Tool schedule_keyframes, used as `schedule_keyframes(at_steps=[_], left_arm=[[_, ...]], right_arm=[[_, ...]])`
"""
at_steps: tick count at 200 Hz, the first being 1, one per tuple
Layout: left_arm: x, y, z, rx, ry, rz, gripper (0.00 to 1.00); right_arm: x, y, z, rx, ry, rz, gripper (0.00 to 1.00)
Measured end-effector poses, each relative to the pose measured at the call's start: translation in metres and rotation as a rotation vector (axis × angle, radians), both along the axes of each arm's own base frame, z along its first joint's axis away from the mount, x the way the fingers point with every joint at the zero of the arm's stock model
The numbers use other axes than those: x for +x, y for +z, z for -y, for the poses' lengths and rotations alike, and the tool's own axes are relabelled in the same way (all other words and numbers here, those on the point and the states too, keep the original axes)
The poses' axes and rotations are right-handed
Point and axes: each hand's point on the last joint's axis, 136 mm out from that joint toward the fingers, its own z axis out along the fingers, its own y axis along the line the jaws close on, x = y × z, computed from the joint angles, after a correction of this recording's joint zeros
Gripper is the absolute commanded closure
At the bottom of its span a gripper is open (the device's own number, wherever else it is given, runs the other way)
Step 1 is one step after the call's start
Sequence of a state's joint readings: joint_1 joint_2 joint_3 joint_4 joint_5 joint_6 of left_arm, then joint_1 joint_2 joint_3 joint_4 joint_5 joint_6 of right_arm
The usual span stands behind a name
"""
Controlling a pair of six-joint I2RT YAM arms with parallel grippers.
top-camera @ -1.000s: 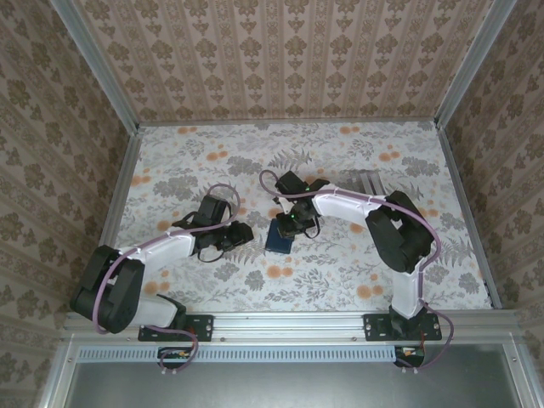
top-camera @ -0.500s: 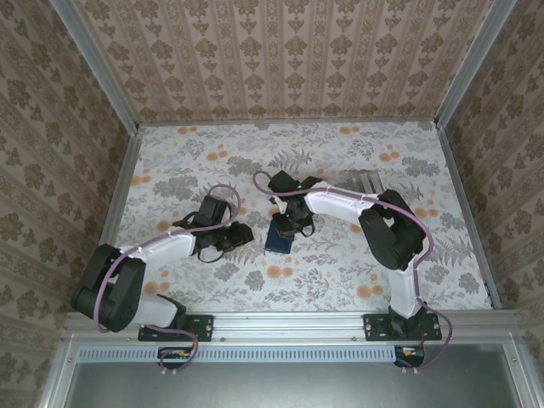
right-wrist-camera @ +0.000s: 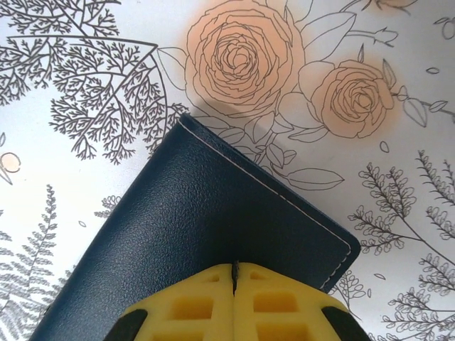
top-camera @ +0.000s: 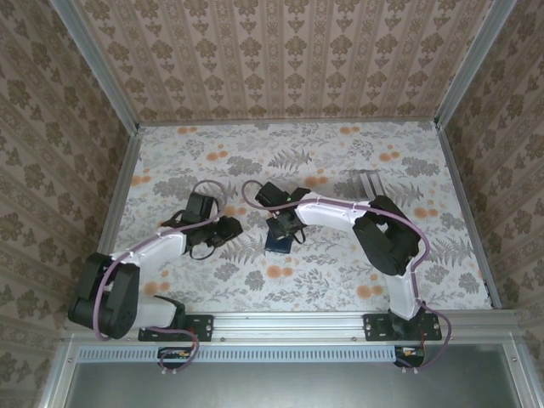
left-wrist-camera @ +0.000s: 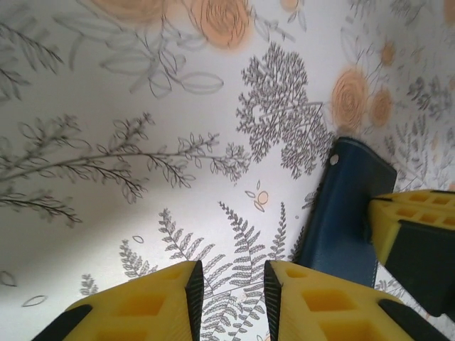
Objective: Put the credit cards into the card holder
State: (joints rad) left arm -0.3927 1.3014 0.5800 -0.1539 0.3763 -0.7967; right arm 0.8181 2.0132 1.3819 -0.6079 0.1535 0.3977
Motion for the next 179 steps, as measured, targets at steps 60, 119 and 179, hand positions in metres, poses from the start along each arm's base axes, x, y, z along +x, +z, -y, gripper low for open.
schedule_keyframes(at_steps=[60, 119, 179], left_arm=[[0.004, 0.021, -0.015, -0.004, 0.044, 0.059, 0.64], [-0.001, 0.032, -0.039, 0.155, 0.063, 0.15, 0.45], [0.013, 0.134, -0.07, 0.33, 0.13, 0.571, 0.0]], right_arm=[[-0.003, 0.011, -0.001, 0.06, 0.006, 0.055, 0.85], [-0.011, 0.087, 0.009, 0.239, 0.018, 0.139, 0.48], [-0.018, 0.259, 0.109, 0.452, -0.087, 0.839, 0.0]])
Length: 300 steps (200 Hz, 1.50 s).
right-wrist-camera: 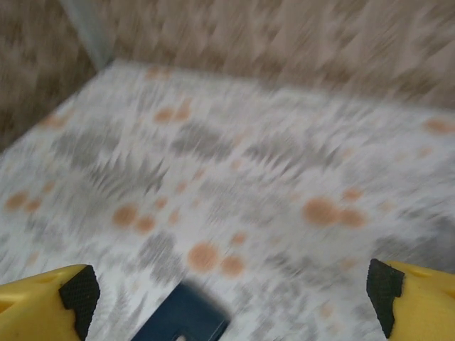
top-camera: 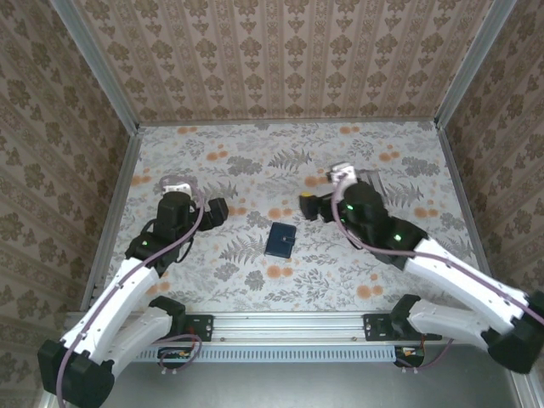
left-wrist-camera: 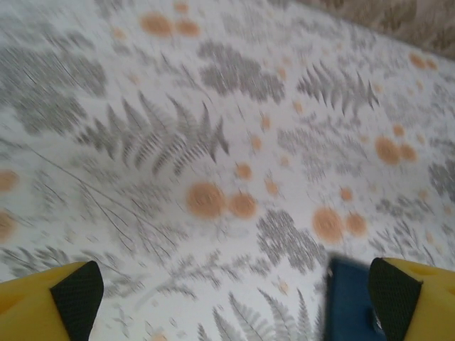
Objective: Put the credit cards into the card holder
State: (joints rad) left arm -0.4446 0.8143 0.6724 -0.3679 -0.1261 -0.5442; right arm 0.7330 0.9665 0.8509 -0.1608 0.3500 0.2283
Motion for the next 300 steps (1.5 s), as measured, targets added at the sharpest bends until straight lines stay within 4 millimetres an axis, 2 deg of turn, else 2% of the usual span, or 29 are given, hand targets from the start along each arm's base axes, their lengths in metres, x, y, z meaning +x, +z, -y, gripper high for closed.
schedule_keyframes(at_steps=[15, 37, 56, 78, 107, 123, 146, 173, 199, 225, 236, 259, 275, 300], left_arm=[[0.005, 0.008, -0.008, 0.062, 0.025, 0.066, 0.0], [0.014, 0.006, -0.009, 0.187, -0.013, 0.176, 0.0], [0.019, -0.011, -0.016, 0.326, -0.04, 0.24, 0.0], [0.027, -0.03, -0.019, 0.477, -0.089, 0.278, 0.0], [0.053, -0.048, -0.035, 0.598, -0.087, 0.259, 0.0], [0.067, -0.057, -0.04, 0.612, -0.09, 0.281, 0.0], [0.078, -0.079, -0.036, 0.629, -0.144, 0.273, 0.0], [0.092, -0.095, -0.043, 0.622, -0.155, 0.267, 0.0], [0.102, -0.099, -0.065, 0.59, -0.105, 0.273, 0.0], [0.11, -0.092, -0.093, 0.509, -0.017, 0.322, 0.0], [0.114, -0.101, -0.103, 0.489, 0.01, 0.308, 0.0], [0.112, -0.119, -0.102, 0.463, 0.001, 0.244, 0.0], [0.116, -0.115, -0.101, 0.453, 0.012, 0.249, 0.0], [0.121, -0.109, -0.104, 0.447, 0.034, 0.263, 0.0]], right_arm=[[0.0, 0.008, 0.038, 0.021, -0.112, 0.095, 0.0], [0.001, 0.0, 0.086, -0.001, -0.233, 0.213, 0.0], [0.0, -0.028, 0.117, -0.076, -0.307, 0.272, 0.0], [0.0, -0.065, 0.147, -0.16, -0.371, 0.239, 0.0], [0.004, -0.095, 0.181, -0.169, -0.472, 0.226, 0.0], [0.008, -0.127, 0.196, -0.177, -0.517, 0.165, 0.0], [0.018, -0.168, 0.207, -0.178, -0.541, 0.052, 0.0], [0.039, -0.188, 0.209, -0.154, -0.528, 0.006, 0.0], [0.062, -0.185, 0.209, -0.115, -0.511, 0.048, 0.0], [0.074, -0.2, 0.209, -0.105, -0.501, 0.013, 0.0], [0.08, -0.195, 0.209, -0.098, -0.502, 0.025, 0.0], [0.098, -0.179, 0.208, -0.093, -0.511, 0.047, 0.0], [0.103, -0.171, 0.208, -0.09, -0.516, 0.066, 0.0], [0.102, -0.176, 0.207, -0.099, -0.515, 0.042, 0.0]])
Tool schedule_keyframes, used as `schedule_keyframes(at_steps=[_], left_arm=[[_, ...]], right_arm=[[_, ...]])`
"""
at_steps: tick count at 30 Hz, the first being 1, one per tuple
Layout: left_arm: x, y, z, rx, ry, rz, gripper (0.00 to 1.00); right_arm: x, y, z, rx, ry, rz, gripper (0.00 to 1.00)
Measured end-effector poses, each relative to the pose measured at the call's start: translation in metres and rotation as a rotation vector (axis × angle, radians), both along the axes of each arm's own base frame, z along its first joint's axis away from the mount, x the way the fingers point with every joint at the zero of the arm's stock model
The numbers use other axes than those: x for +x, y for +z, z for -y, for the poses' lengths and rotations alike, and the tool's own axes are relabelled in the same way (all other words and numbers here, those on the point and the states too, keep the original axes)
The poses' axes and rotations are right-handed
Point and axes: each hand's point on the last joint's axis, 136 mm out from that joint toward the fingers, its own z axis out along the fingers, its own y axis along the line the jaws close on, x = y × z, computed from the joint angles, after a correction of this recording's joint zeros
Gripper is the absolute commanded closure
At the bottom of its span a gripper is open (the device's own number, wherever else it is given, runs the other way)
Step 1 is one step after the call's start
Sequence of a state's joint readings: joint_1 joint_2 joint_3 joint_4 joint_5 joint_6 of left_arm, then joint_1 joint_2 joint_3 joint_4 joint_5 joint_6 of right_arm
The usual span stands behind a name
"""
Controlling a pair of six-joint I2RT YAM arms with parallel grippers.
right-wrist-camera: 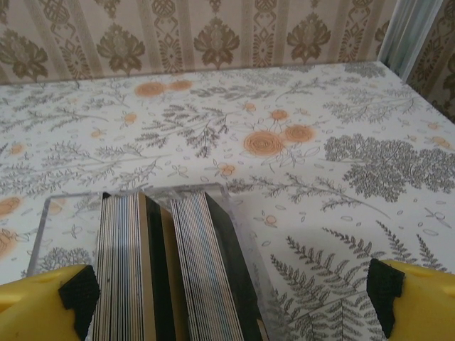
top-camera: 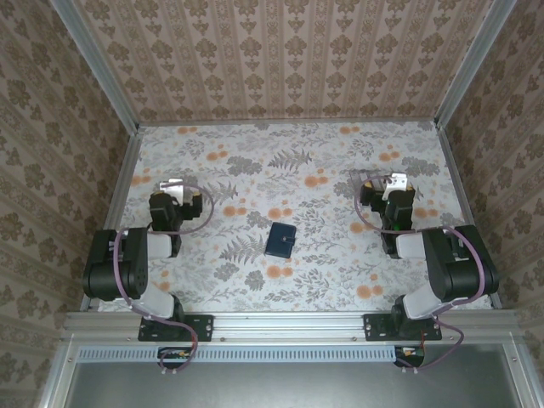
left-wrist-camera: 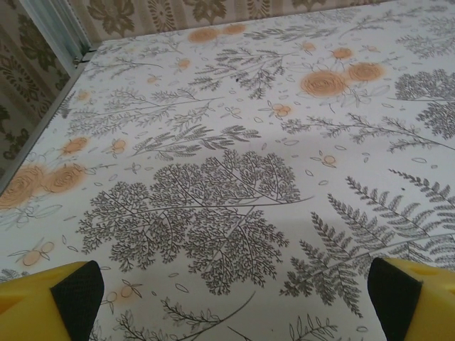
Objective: Put the credit cards into the card holder
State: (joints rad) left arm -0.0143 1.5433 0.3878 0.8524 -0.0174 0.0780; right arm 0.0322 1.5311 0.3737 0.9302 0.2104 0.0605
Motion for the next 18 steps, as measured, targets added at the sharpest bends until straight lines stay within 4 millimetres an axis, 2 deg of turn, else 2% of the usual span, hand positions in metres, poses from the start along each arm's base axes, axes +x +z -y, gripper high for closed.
schedule_keyframes(at_steps=[18], left_arm=[[0.0, -0.0002, 0.0003, -0.004, 0.007, -0.002, 0.0]], right_arm=[[-0.0021, -0.0082, -0.0013, -0.006, 0.001, -0.04, 0.0]])
